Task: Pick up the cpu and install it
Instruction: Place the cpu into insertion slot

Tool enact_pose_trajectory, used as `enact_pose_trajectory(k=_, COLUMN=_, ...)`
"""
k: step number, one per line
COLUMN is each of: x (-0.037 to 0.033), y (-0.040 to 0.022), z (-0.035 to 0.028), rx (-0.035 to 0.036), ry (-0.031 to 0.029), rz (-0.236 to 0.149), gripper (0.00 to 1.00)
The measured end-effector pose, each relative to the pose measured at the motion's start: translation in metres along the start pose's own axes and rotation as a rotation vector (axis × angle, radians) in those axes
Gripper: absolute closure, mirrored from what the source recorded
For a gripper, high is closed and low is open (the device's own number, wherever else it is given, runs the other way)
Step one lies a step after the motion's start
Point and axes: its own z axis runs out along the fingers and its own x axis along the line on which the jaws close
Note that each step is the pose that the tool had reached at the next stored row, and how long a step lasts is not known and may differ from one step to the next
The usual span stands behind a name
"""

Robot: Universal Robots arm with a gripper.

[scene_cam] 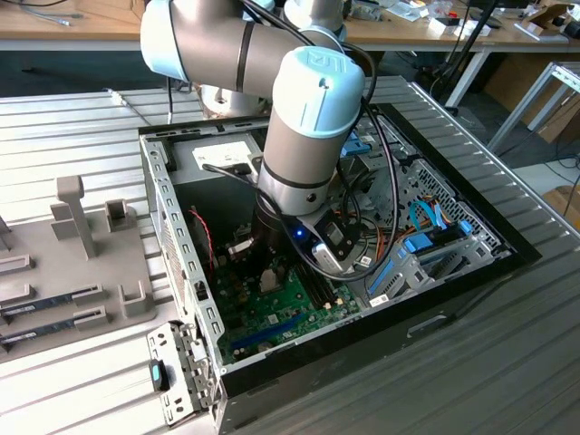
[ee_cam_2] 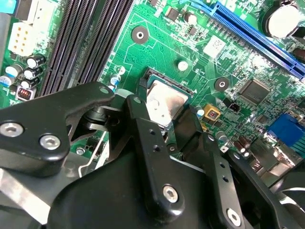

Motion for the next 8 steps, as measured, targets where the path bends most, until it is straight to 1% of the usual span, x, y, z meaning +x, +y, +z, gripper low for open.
enact_pose_trajectory(k=8, x=0.0000, y=0.0001, z=-0.0003, rx=0.0003, ry=0.0002, rz=0.000, gripper=0.53)
